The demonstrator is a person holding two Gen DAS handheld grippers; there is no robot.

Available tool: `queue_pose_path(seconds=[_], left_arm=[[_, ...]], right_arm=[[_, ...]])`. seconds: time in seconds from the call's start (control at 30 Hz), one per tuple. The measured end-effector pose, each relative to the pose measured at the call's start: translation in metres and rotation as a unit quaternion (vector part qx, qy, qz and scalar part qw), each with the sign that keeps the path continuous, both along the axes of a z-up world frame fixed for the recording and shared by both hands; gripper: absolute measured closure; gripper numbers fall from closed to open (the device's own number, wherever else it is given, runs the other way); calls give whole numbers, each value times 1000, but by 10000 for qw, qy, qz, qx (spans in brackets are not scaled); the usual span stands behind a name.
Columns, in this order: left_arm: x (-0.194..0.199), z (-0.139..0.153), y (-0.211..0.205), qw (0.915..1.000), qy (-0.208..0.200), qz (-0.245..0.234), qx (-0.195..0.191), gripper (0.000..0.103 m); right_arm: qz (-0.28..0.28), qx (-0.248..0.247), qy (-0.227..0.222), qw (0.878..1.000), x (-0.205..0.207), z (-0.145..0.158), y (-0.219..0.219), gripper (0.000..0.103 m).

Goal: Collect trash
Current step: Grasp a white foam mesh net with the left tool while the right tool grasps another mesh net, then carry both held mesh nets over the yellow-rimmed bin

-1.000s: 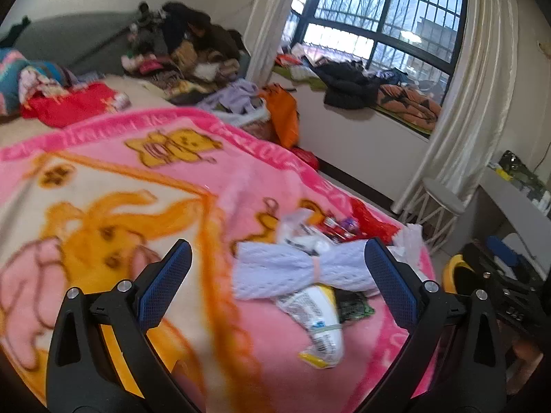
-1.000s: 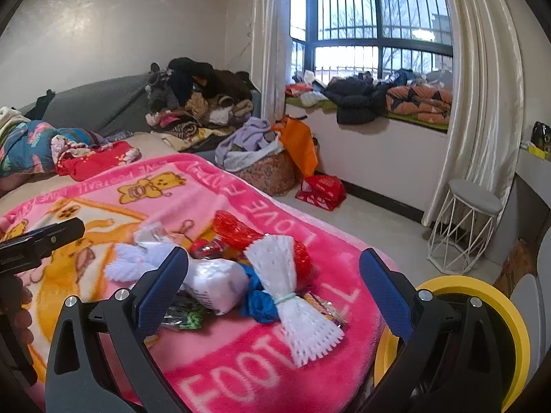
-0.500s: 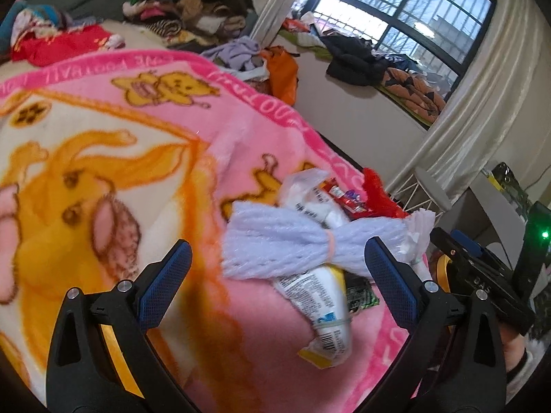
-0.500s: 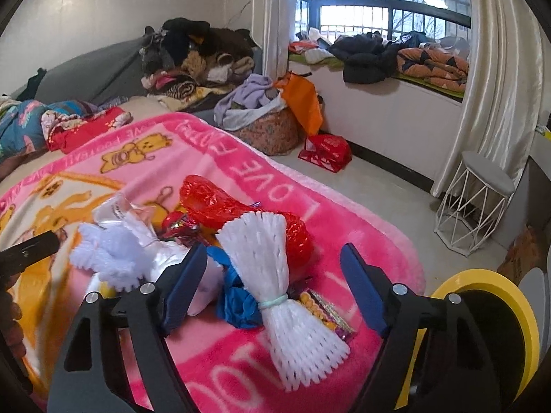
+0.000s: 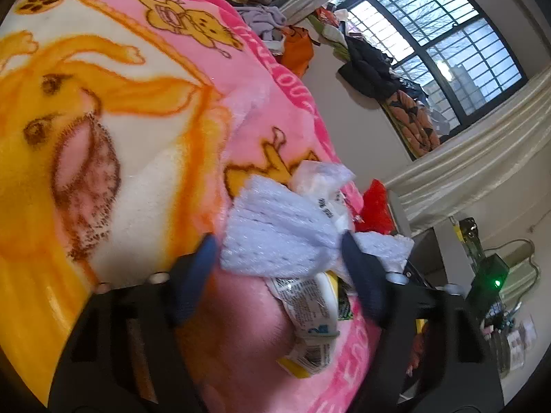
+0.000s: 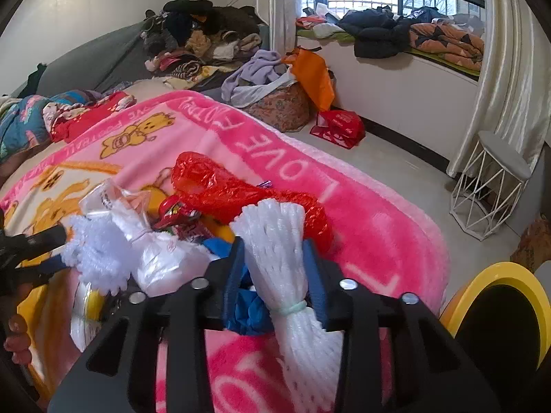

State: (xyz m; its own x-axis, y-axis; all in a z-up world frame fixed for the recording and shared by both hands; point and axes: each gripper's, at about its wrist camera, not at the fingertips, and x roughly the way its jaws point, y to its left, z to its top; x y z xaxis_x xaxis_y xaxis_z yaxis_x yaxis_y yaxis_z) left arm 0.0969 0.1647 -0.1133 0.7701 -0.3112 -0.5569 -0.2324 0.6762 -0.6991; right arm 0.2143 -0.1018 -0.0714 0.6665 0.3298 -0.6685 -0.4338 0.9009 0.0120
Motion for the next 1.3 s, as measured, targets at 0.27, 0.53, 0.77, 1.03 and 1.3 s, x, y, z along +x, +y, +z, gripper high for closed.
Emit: queue_pose_path(seconds=[0.27, 0.53, 0.77, 1.03, 1.3], left_arm=[[-13, 21, -3, 9991, -294, -75, 311, 92], [-32, 79, -26, 9853, -979, -151, 1393, 94], [-36, 101, -46, 9764, -1176, -253, 1793, 94], [-38, 111, -71, 9705, -1248, -476, 2009, 94], [-33, 114, -100, 9633, -1290, -803, 2214, 94]], right_arm=[[99, 406, -71, 9991, -21, 11, -12, 87], [164, 1010, -187, 9946, -49, 35, -28, 89], [32, 1272, -292, 9914, -64, 53, -44, 89], [-301, 1471, -440, 9877, -77, 67, -74, 89], [-704, 1556, -526, 9839, -79, 71, -108, 89]])
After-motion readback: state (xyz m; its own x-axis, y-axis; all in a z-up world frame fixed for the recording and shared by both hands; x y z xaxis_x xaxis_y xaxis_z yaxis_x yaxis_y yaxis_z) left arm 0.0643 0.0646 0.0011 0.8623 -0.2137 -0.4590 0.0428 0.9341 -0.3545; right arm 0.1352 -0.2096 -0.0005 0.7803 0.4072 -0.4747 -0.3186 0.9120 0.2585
